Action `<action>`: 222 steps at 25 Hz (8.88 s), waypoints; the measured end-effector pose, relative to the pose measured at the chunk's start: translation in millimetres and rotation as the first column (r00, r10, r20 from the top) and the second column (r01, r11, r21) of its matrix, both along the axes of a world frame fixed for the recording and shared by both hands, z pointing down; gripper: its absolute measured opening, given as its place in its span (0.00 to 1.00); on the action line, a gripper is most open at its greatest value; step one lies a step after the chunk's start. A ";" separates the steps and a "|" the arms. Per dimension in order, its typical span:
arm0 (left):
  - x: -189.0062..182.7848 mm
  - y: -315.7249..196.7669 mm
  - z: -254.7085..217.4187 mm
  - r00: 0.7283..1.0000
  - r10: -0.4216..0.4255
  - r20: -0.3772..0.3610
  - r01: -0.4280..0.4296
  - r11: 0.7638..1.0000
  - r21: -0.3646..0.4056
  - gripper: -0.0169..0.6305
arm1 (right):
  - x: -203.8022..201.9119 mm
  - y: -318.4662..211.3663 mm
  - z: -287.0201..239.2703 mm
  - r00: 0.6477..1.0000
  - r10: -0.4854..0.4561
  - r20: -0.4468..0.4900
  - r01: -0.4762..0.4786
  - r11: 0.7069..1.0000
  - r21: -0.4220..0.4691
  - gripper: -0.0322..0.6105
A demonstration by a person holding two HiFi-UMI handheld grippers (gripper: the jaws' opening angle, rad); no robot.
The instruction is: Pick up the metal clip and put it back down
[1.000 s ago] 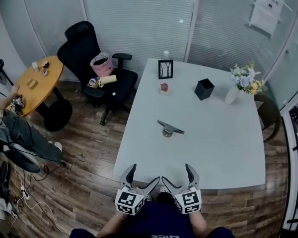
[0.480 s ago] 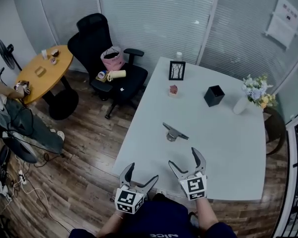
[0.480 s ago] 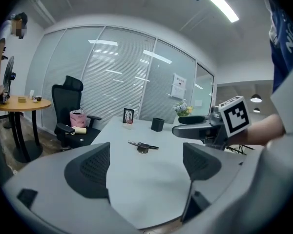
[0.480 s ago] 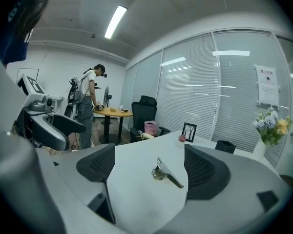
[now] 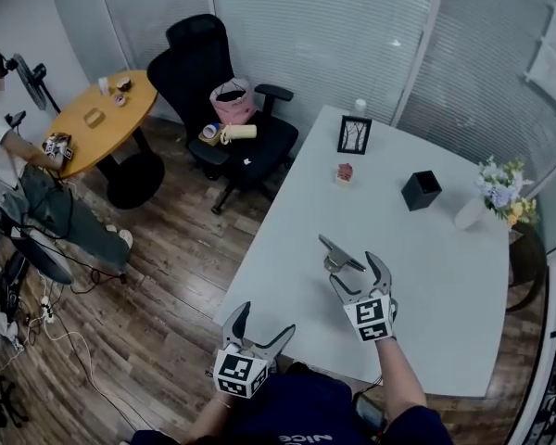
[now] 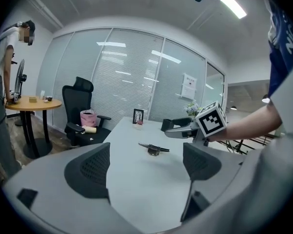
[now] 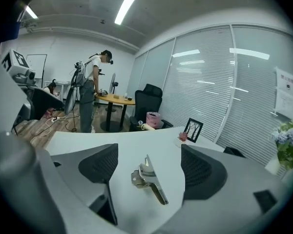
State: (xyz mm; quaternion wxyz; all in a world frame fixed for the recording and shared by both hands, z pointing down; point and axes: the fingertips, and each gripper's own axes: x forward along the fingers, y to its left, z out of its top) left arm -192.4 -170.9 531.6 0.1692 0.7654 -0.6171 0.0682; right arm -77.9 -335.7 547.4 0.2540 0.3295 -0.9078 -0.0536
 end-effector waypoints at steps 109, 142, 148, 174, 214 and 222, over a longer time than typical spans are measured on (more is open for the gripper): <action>97.8 43.3 11.6 0.906 0.423 0.013 -0.423 0.906 0.027 0.72 | 109.3 200.9 -39.5 0.897 0.442 0.006 -0.442 0.897 -0.005 0.21; 267.2 -24.6 3.0 0.931 0.365 -0.026 -0.364 0.931 0.036 0.72 | 359.1 44.7 24.3 0.870 0.450 -0.201 -0.459 0.889 0.001 0.21; 282.1 -24.2 -2.7 0.950 0.311 -0.002 -0.311 0.949 0.051 0.72 | 395.5 23.1 60.7 0.849 0.450 -0.275 -0.474 0.880 -0.023 0.21; 267.6 -1.1 4.9 0.979 0.201 0.041 -0.200 0.980 -0.005 0.72 | 433.5 2.1 133.6 0.787 0.447 -0.426 -0.521 0.850 -0.070 0.21; 202.2 7.8 17.7 0.856 0.518 -0.009 -0.518 0.856 0.003 0.72 | 250.9 179.2 -15.8 0.786 0.600 0.147 -0.605 0.796 -0.018 0.57; 191.0 28.0 13.6 0.805 0.593 -0.008 -0.593 0.805 0.013 0.72 | 212.0 212.9 -1.7 0.761 0.628 0.165 -0.621 0.778 -0.094 0.57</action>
